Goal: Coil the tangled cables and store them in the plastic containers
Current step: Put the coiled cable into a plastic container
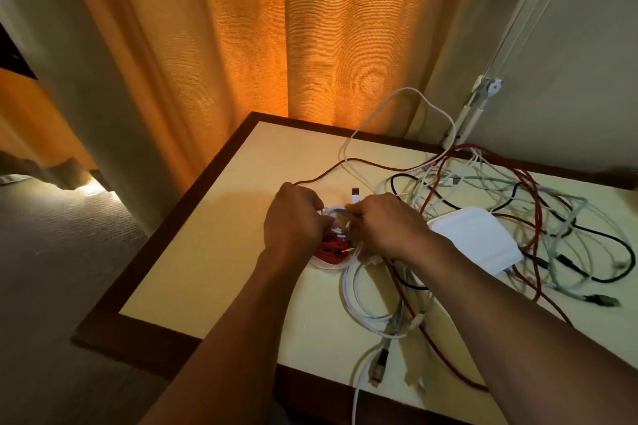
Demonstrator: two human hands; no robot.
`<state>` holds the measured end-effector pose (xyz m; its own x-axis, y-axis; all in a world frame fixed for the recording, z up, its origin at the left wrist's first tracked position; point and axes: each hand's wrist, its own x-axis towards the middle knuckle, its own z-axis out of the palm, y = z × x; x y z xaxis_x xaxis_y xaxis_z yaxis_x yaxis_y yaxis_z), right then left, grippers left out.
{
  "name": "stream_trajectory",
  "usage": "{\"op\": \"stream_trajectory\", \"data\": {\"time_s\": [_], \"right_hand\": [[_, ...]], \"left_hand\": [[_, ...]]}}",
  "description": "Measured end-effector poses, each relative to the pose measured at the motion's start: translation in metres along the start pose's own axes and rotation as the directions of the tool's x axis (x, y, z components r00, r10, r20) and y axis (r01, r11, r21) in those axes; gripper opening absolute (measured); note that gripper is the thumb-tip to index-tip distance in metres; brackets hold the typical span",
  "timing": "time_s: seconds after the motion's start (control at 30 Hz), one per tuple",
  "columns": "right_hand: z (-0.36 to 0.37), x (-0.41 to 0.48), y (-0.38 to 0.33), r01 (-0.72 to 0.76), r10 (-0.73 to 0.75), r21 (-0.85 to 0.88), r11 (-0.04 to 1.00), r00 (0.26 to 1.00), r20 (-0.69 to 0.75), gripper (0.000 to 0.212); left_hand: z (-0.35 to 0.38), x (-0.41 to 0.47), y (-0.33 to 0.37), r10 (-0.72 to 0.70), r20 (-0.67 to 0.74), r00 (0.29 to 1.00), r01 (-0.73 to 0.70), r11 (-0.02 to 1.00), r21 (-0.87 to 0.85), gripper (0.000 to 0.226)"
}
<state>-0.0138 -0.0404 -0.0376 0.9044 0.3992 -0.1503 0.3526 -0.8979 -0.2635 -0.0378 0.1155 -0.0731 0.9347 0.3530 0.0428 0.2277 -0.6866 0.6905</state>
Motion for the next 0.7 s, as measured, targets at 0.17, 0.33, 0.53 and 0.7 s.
{"op": "stream_trajectory", "data": {"time_s": [0.17,0.33,0.53,0.7], "right_hand": [[-0.004,-0.012,0.0,0.035,-0.033,0.019,0.999,0.992,-0.122,0.026],[-0.013,-0.027,0.016,0.08,-0.01,0.246,0.966,0.962,-0.274,0.036],[-0.021,-0.065,0.059,-0.085,0.139,0.147,0.985,0.903,-0.407,0.025],[-0.001,-0.079,0.072,-0.266,0.278,-0.166,0.95,0.959,0.053,0.075]], "left_hand": [[0.003,-0.006,-0.007,0.025,-0.102,0.995,-0.032,0.997,-0.065,0.025],[-0.004,-0.01,-0.013,-0.047,-0.136,0.99,0.024,0.987,-0.16,0.033],[-0.038,-0.028,-0.02,-0.203,0.326,0.923,0.332,0.85,-0.409,0.04],[-0.034,-0.029,-0.012,-0.272,0.328,0.905,0.398,0.815,-0.421,0.042]]}}
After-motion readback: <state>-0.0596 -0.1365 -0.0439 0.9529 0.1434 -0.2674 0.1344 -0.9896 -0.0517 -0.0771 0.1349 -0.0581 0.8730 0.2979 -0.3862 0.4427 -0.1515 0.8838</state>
